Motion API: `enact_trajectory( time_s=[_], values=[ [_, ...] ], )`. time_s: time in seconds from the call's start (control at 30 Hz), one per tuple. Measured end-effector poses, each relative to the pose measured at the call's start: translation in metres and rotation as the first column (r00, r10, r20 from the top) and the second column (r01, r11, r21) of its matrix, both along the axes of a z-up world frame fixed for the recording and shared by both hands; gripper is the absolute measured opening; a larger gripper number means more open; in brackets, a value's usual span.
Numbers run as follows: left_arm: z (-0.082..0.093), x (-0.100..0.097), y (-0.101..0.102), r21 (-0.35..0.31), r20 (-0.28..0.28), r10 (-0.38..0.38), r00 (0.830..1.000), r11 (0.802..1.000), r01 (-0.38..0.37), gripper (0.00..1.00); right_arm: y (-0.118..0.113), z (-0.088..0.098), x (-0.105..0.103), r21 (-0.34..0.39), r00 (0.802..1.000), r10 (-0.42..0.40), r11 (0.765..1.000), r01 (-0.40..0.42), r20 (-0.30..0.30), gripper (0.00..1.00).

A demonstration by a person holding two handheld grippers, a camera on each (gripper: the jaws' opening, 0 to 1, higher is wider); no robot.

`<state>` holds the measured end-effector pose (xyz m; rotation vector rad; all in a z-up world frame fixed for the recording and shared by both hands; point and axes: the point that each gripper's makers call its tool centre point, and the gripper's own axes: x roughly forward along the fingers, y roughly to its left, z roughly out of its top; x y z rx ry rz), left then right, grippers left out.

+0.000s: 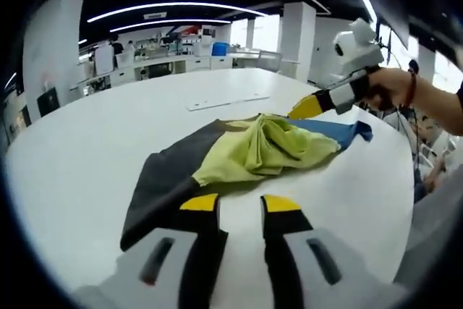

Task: Fold the garment on the visible template until the final outline fits inside the template.

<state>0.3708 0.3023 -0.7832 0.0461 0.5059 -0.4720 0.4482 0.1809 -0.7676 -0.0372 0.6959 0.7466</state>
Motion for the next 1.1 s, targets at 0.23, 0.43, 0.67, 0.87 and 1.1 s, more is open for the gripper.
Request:
enact_trajectory(
  time_s=[0.23, 0.43, 0.67, 0.87, 1.1],
  values=[
    [0.001, 0.013, -0.018, -0.037, 0.008, -0.016, 1.000, 0.999, 0.016, 0.19, 0.029, -0.005, -0.027, 0.059, 0.996, 0.075, 0.996, -0.072, -0.055, 0.37],
    [-0.004, 0.024, -0.026, -0.046, 0.008, -0.020, 1.000, 0.999, 0.020, 0.16, 0.047, -0.009, -0.039, 0.063, 0.992, 0.117, 0.992, -0.113, -0.055, 0.29],
    [-0.015, 0.031, -0.034, -0.028, -0.010, -0.036, 0.999, 0.999, 0.035, 0.14, 0.058, -0.021, -0.037, 0.063, 0.991, 0.109, 0.993, -0.105, -0.071, 0.22],
    [-0.017, 0.045, -0.033, -0.093, -0.018, -0.003, 1.000, 0.996, 0.001, 0.11, 0.056, -0.026, -0.028, 0.061, 0.996, 0.058, 0.997, -0.053, -0.070, 0.16],
    [-0.015, 0.050, -0.037, -0.147, -0.032, 0.030, 0.999, 0.989, -0.034, 0.05, 0.052, -0.032, -0.021, 0.068, 0.996, 0.002, 0.998, 0.004, -0.089, 0.08]
  ],
)
